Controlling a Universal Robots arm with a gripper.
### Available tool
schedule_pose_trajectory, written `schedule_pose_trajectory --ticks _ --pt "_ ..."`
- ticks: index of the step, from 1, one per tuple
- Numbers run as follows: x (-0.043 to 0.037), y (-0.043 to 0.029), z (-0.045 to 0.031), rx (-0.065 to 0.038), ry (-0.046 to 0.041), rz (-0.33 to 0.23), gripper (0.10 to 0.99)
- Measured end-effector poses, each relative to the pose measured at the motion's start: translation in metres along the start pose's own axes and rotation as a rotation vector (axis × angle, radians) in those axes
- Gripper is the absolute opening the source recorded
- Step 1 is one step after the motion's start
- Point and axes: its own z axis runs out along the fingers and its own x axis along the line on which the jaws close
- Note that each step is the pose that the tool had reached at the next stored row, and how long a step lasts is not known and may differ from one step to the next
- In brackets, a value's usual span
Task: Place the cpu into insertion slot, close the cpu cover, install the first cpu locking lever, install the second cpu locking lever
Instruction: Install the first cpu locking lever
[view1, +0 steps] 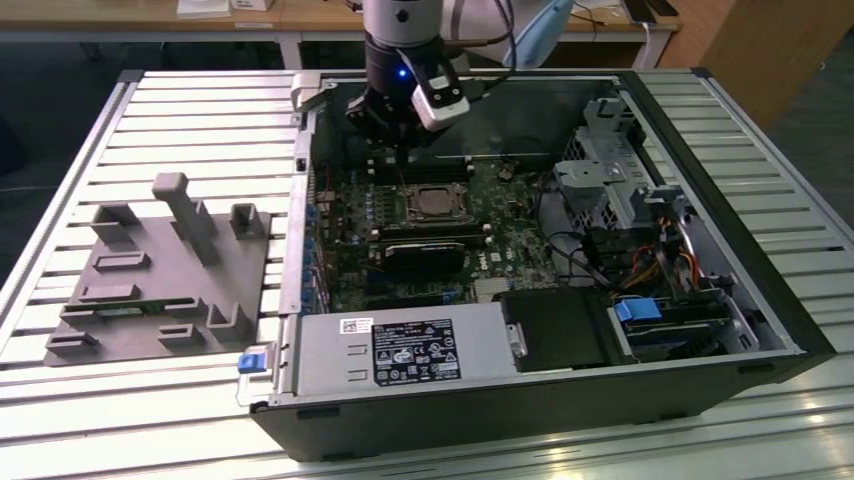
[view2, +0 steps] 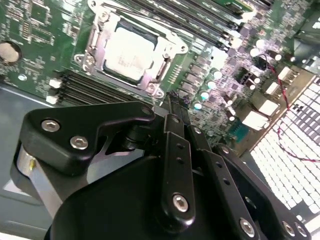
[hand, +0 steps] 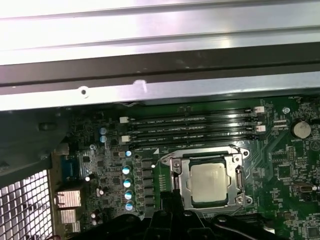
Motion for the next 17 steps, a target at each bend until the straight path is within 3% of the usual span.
schedule_pose_trajectory --ticks 8,17 --pt "0.0119 0.0006 0.0023 0.0 -0.002 -0.002 0.106" --pt "0.0182 0.0091 0.0065 0.0 -0.0023 -0.005 0.106"
